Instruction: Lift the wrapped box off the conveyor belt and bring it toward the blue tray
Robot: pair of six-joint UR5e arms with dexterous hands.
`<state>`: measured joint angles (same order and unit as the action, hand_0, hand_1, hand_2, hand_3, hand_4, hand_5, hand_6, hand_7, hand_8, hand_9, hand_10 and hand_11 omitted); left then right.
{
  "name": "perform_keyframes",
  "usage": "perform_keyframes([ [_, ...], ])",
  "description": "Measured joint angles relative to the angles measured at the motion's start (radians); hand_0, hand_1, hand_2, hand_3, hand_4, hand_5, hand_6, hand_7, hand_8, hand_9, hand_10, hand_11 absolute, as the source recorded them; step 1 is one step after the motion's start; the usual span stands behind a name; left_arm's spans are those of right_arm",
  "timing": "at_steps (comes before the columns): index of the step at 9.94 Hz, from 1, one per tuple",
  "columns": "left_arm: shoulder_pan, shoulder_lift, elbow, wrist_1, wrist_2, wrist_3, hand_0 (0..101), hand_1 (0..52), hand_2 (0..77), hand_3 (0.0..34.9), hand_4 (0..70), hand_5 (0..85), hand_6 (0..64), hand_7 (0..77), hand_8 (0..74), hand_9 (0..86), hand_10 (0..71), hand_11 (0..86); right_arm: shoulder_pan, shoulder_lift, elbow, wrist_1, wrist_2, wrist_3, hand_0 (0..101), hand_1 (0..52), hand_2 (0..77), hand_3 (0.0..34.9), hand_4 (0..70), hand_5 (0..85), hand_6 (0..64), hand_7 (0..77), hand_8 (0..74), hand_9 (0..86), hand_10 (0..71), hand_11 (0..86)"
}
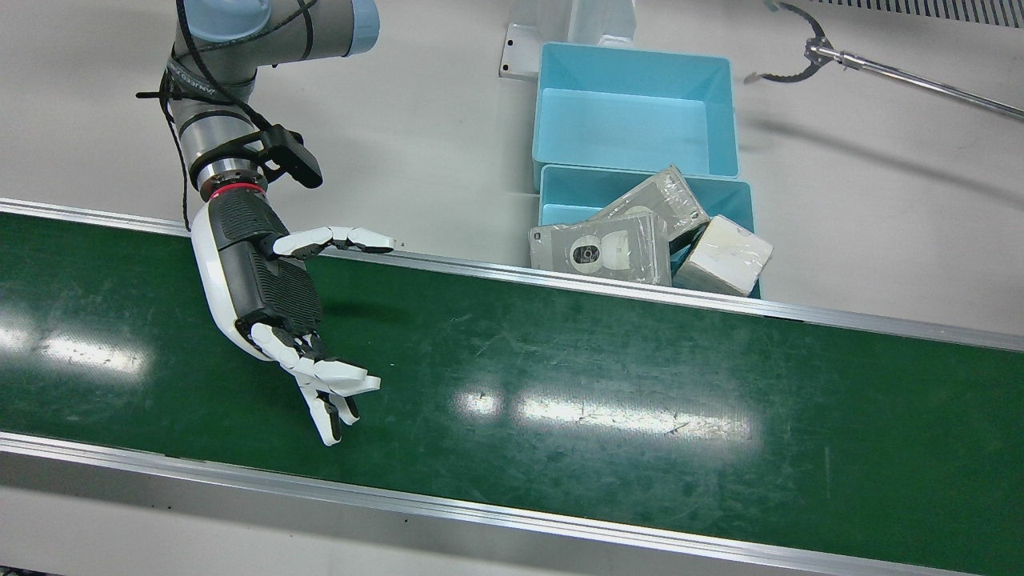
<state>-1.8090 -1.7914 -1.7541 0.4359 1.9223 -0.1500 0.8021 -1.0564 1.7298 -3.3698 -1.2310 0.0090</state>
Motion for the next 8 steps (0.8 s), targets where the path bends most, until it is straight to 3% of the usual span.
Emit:
perform_keyframes([
  [2,0.0,0.0,0.0,0.0,0.0,0.0,0,0.0,1.1,0.0,0.0,1.1,0.0,0.5,0.5,0.5,0.0,0.5,0.001,0.0,0.002,0.001,-0.003,0.013,55,22.4,20.7,1.5,30.5,21.8,12.5,25.1,6.0,10.4,7.6,13.6],
  [3,0.0,0.0,0.0,0.0,0.0,0.0,0,0.0,0.5,0.0,0.0,1.1,0.0,0.5,0.5,0.5,0.5,0.0,0.004,0.0,0.002,0.001,-0.013,0.022,55,22.4,20.7,1.5,30.5,21.8,17.5,32.2,6.0,10.4,7.6,13.6],
  [4,0.0,0.0,0.0,0.0,0.0,0.0,0,0.0,0.5,0.0,0.0,1.1,0.0,0.5,0.5,0.5,0.5,0.0,0.008,-0.001,0.006,0.001,-0.025,0.03,55,22.4,20.7,1.5,30.5,21.8,17.5,32.2,6.0,10.4,7.6,13.6],
  [5,0.0,0.0,0.0,0.0,0.0,0.0,0,0.0,1.1,0.0,0.0,1.1,0.0,0.5,0.5,0.5,0.5,0.0,0.016,-0.001,0.009,0.0,-0.035,0.034,55,21.8,22.9,1.6,41.5,31.1,24.5,39.8,7.6,12.0,8.7,13.6],
  [6,0.0,0.0,0.0,0.0,0.0,0.0,0,0.0,1.1,0.0,0.0,1.1,0.0,0.5,0.5,0.5,0.5,0.0,0.027,0.0,0.012,-0.001,-0.046,0.035,55,20.2,22.9,1.4,41.5,29.5,25.1,40.9,7.6,13.1,8.2,13.6],
  [7,0.0,0.0,0.0,0.0,0.0,0.0,0,0.0,1.1,0.0,0.0,1.1,0.0,0.5,0.5,0.5,0.5,0.0,0.037,0.001,0.013,-0.003,-0.058,0.035,55,21.8,22.9,1.6,36.0,26.7,22.4,39.3,6.0,12.0,5.4,9.3],
  [8,0.0,0.0,0.0,0.0,0.0,0.0,0,0.0,1.1,0.0,0.0,1.1,0.0,0.5,0.5,0.5,0.5,0.0,0.045,0.001,0.013,-0.005,-0.068,0.034,58,24.0,20.2,1.6,27.8,20.2,13.1,30.0,2.7,7.1,2.7,6.0],
])
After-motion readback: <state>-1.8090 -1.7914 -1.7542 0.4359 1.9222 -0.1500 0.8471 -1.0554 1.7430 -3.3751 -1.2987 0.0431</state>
